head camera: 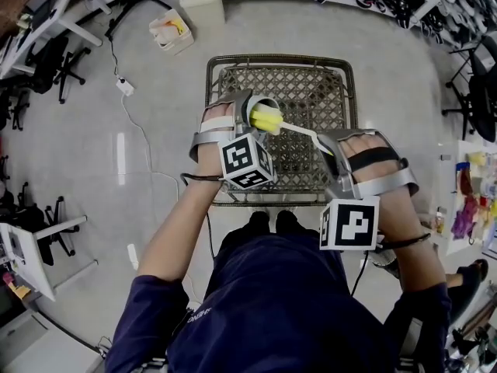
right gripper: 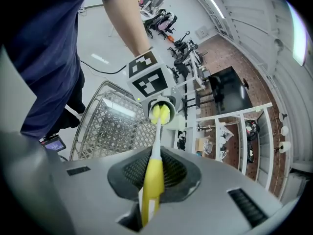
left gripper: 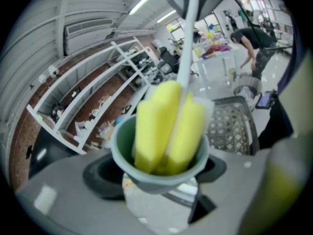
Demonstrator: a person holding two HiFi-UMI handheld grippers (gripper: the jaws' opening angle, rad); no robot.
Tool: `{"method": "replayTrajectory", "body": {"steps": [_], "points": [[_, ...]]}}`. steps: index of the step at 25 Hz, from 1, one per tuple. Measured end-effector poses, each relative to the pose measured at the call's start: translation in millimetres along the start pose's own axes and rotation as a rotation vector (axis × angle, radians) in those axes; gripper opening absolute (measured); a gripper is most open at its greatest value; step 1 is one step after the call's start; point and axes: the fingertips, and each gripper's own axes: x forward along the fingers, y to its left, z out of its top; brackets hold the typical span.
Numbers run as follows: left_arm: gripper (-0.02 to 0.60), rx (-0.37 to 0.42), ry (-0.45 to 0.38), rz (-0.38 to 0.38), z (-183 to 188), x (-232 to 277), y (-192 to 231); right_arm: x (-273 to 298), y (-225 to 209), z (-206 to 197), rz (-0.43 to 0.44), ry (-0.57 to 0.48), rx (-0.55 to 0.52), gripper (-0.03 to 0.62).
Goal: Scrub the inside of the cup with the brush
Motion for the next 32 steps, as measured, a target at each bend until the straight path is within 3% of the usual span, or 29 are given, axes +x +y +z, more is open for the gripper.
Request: {"method": "replayTrajectory", "body": {"steps": [6, 14, 17, 25, 32], "points": [[0.39, 0.014, 0.019, -0.02, -3, 5, -10, 2, 1, 18, 0.013, -0.019, -0.017, 0.029], [0.39, 0.021, 0.035, -0.026, -1, 5, -10, 11, 1, -2, 0.001, 0.023, -0.011, 0.029], [0.39, 0.022, 0.049, -0.033, -2, 6, -11, 10, 7, 6, 0.018, -0.001, 0.016, 0.029], [0.388, 0.023, 0.069, -0.073, -3, 10, -20, 11, 8, 33, 0.017, -0.036, -0.035, 0.029], [0.388, 0.039, 0.048, -0.047, 3, 6, -15, 19, 0, 11, 0.031, -0.029, 0.032, 0.029]]}}
